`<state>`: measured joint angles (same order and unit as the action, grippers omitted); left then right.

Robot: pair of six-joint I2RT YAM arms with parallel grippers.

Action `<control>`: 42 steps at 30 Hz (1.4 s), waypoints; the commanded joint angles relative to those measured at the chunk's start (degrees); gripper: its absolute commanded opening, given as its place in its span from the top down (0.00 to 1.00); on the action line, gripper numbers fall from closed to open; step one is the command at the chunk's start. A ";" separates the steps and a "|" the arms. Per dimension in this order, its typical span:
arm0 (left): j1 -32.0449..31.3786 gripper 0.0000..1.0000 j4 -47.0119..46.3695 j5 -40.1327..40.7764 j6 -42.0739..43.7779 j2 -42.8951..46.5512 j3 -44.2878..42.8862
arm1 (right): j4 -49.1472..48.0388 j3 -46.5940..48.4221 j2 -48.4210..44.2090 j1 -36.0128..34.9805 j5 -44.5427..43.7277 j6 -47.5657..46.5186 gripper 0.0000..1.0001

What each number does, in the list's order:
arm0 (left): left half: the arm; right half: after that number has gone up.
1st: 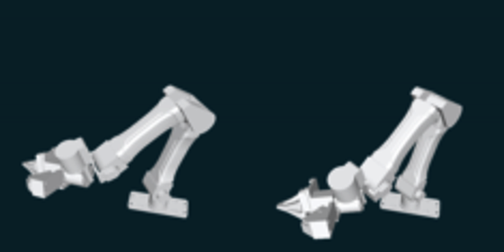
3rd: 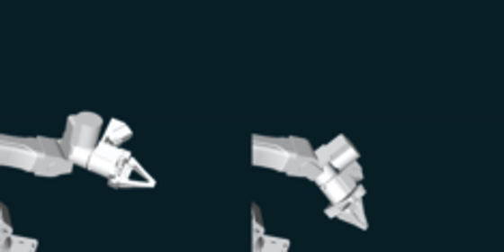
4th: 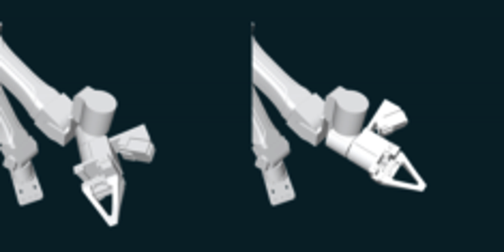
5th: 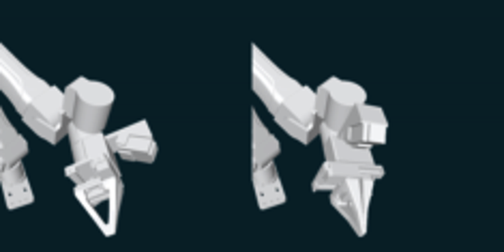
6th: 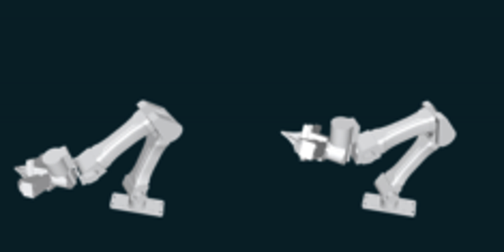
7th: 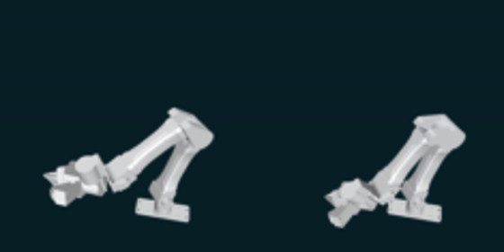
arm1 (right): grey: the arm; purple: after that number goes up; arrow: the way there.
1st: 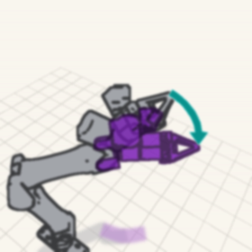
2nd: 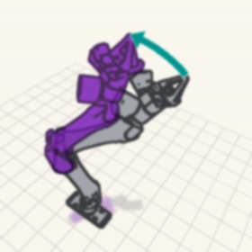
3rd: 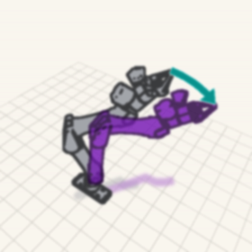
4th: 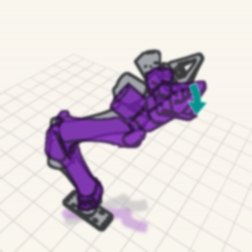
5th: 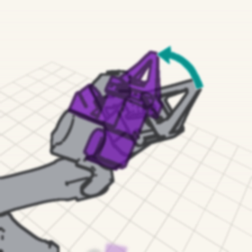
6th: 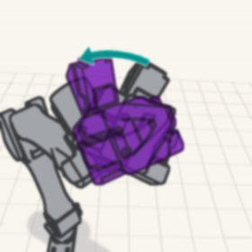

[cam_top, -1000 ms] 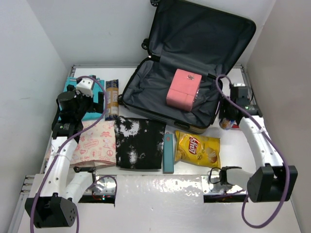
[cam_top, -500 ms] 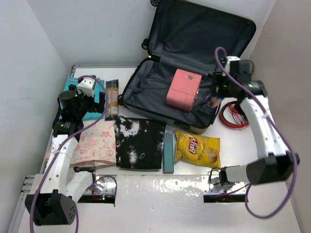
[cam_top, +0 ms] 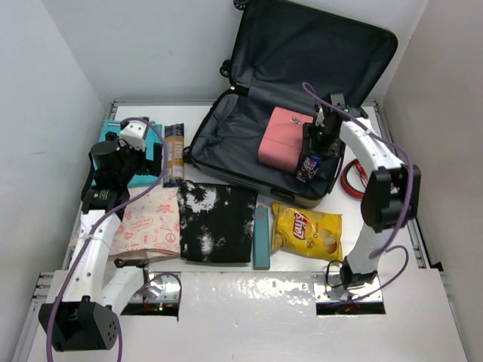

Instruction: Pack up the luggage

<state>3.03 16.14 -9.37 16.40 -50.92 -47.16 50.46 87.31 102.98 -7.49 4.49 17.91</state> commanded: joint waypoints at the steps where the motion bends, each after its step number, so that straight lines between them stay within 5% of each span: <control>1: -0.30 0.00 -1.82 0.40 0.12 0.91 -2.06 | -3.17 6.03 2.91 1.68 1.49 2.47 1.00; 4: -0.39 0.00 -1.47 1.19 0.56 1.17 -2.15 | -4.75 8.05 4.59 4.32 -0.53 3.97 0.93; 12: -0.30 0.00 -1.73 1.02 0.21 1.17 -1.80 | -8.27 13.49 11.71 5.29 2.01 0.81 0.25; 18: -0.39 0.00 -1.55 1.28 0.56 1.08 -1.80 | -9.67 16.84 11.63 6.16 -2.90 0.89 0.11; 24: -0.39 0.00 -1.11 1.37 0.12 1.43 -1.62 | -4.67 21.07 7.00 6.96 -10.70 1.68 0.13; 27: -0.39 0.00 -0.94 1.80 0.12 2.05 -1.19 | -4.93 12.94 0.58 8.70 -14.85 2.56 0.36; 29: -0.39 0.00 -1.02 2.07 0.21 2.31 -0.49 | -6.94 6.59 -6.72 12.30 -15.57 4.14 0.66; 31: -0.30 0.00 -1.20 2.33 0.03 2.75 0.04 | -8.43 -2.99 -12.15 14.77 -16.44 5.20 0.79; 36: -0.30 0.00 -1.73 1.55 -0.76 2.84 1.36 | -12.39 -20.03 -14.65 19.44 -14.96 -0.75 0.52; 42: -0.30 0.00 -2.34 1.45 -0.50 2.49 1.80 | -24.24 -31.75 -15.70 19.44 -10.39 -14.37 0.37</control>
<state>3.03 16.25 -7.70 16.19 -49.01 -45.28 34.94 58.83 89.91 12.43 -8.88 12.47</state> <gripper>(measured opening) 0.997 0.604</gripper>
